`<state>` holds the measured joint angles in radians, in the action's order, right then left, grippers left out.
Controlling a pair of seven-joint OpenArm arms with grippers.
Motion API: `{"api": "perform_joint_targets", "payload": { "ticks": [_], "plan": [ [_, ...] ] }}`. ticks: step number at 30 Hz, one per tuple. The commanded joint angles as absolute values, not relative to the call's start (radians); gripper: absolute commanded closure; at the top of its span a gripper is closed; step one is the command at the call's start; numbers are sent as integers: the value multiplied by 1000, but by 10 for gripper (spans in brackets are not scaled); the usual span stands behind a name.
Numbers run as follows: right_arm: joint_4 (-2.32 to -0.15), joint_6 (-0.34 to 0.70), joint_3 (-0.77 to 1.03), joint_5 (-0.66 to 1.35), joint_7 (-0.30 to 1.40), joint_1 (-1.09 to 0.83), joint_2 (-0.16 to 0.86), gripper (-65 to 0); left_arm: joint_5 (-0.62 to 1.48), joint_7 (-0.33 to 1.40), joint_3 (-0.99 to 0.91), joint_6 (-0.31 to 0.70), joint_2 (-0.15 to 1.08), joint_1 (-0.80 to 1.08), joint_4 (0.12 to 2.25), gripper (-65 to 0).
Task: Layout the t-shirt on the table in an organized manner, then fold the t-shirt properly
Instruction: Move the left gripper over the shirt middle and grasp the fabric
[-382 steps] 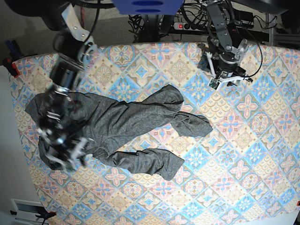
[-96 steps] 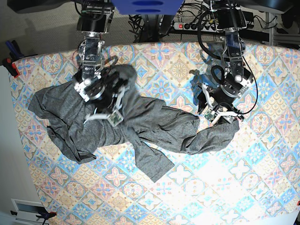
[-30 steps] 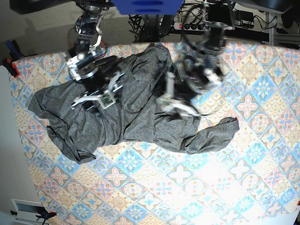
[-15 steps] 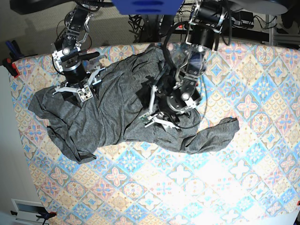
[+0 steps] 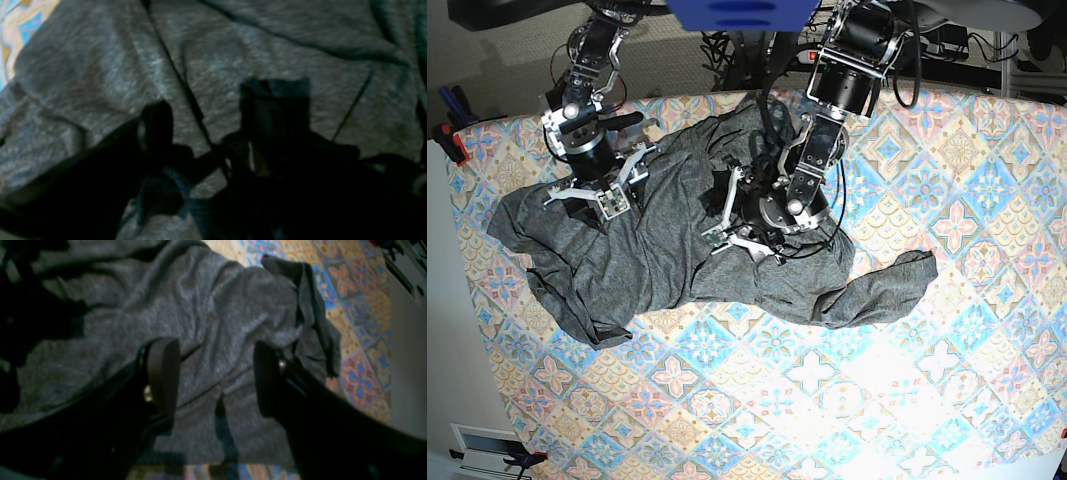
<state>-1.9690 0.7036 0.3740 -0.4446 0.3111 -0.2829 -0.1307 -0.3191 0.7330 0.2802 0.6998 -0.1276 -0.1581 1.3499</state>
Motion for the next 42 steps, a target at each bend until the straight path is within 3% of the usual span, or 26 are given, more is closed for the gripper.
{"api": "perform_joint_targets", "payload": {
  "ticks": [1,6,12,14,20,28,36,39,42],
  "plan": [
    [-1988,698,374,-432,289,-275,-128,-333,-315,723,278,698,-134,-180,1354,-350],
    [-1988,698,380,-432,286,-275,-128,-333,-318,723,278,698,-128,-180,1349,-327],
    [-1988,698,381,-432,286,-275,-128,-333,-318,723,277,698,-128,-180,1353,-93],
    [-1988,698,381,-432,286,-275,-128,-333,-318,731,277,698,-130,-180,1354,-56],
    [-1988,698,381,-432,286,-275,-128,-333,-318,731,277,698,-128,-173,1383,-60],
    [-1986,698,381,-435,288,-275,-128,-333,-318,883,277,698,-127,-96,1744,-55],
    [-1986,698,381,-435,291,-275,-128,-333,-317,937,278,698,-5,-4,1916,-57],
    [-1986,698,381,-435,291,-275,-128,-333,-318,935,277,698,4,2,1913,-91],
    [-1986,698,380,-435,291,-275,-128,-333,-318,935,277,698,-7,-2,1913,-186]
  ]
}}
